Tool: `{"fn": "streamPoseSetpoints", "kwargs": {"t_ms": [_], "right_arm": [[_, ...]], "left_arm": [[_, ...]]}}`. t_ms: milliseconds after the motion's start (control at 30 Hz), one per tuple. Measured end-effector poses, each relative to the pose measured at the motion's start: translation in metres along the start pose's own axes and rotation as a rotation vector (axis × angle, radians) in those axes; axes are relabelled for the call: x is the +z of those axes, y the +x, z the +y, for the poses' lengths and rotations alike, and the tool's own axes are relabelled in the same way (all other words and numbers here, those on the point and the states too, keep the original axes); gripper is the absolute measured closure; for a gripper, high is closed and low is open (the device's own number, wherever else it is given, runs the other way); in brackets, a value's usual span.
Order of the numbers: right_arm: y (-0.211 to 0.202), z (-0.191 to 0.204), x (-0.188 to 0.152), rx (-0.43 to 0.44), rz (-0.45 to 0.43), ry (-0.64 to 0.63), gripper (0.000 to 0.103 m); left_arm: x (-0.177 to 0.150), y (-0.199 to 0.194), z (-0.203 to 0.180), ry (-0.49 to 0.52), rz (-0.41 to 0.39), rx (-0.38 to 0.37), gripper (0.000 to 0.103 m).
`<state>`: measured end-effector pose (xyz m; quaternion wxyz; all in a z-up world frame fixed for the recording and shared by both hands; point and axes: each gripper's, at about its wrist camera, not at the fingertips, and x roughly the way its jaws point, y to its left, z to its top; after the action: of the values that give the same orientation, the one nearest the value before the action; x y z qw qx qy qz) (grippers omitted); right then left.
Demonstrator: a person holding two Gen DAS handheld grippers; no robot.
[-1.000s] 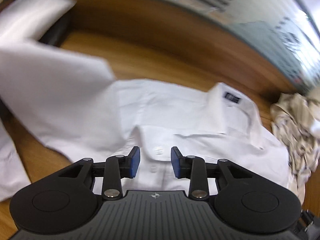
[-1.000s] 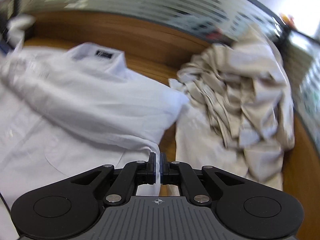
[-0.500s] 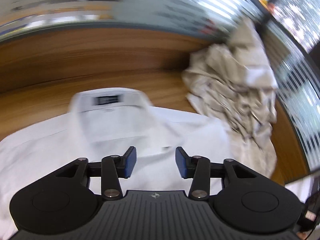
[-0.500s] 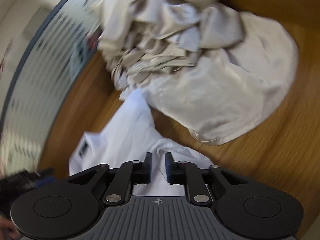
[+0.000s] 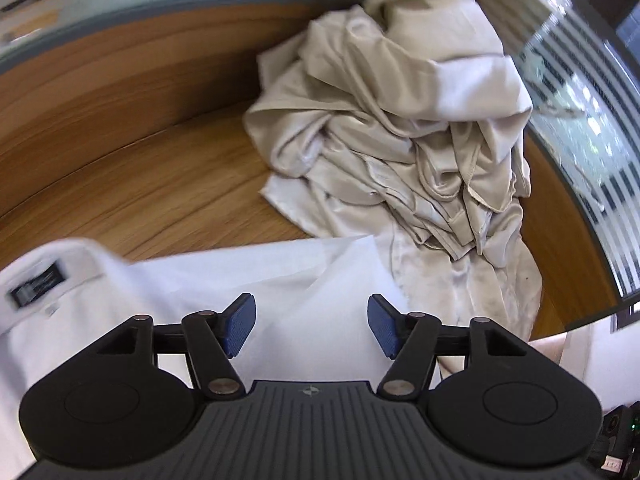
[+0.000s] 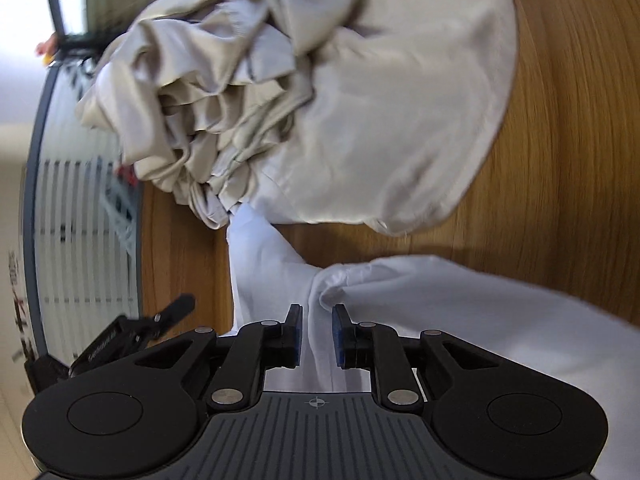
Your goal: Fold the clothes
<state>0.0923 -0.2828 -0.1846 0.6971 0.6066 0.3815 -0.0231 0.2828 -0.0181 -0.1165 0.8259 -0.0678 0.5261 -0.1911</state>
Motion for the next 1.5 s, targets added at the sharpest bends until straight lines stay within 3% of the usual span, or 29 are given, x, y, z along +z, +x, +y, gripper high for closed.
{"fn": "streamPoseSetpoints", "kwargs": {"t_ms": [167, 333, 533, 567, 600, 833, 1133, 1267, 1367, 1500], "right_arm": [[0.006, -0.005, -0.001, 0.012, -0.025, 0.096, 0.072], [0.005, -0.006, 0.002, 0.027, -0.055, 0.141, 0.073], [0.007, -0.011, 0.003, 0.026, -0.039, 0.178, 0.085], [0.008, -0.011, 0.003, 0.024, -0.036, 0.171, 0.089], [0.008, -0.011, 0.003, 0.023, -0.033, 0.165, 0.094], [0.001, -0.003, 0.008, 0.051, -0.016, 0.085, 0.101], [-0.006, -0.003, 0.016, 0.002, -0.011, -0.012, 0.101], [-0.013, 0.006, 0.018, -0.044, -0.039, -0.130, 0.100], [-0.020, 0.008, 0.022, -0.084, -0.043, -0.216, 0.100], [-0.020, 0.015, 0.023, -0.096, -0.016, -0.299, 0.097]], "left_arm": [[0.017, 0.031, -0.019, 0.092, 0.018, -0.009, 0.031], [0.025, 0.055, -0.032, 0.148, 0.044, -0.012, 0.031], [0.021, 0.072, -0.040, 0.202, 0.056, 0.040, 0.034], [0.020, 0.074, -0.040, 0.209, 0.055, 0.042, 0.057], [0.018, 0.075, -0.041, 0.220, 0.056, 0.044, 0.101], [0.025, 0.056, -0.033, 0.125, -0.058, 0.105, 0.102], [0.033, 0.071, -0.030, 0.058, -0.060, 0.146, 0.101], [0.038, 0.070, -0.027, 0.042, -0.065, 0.144, 0.100], [0.042, 0.060, -0.023, 0.012, -0.093, 0.110, 0.096], [0.048, 0.036, -0.022, -0.001, -0.144, 0.078, 0.080]]}}
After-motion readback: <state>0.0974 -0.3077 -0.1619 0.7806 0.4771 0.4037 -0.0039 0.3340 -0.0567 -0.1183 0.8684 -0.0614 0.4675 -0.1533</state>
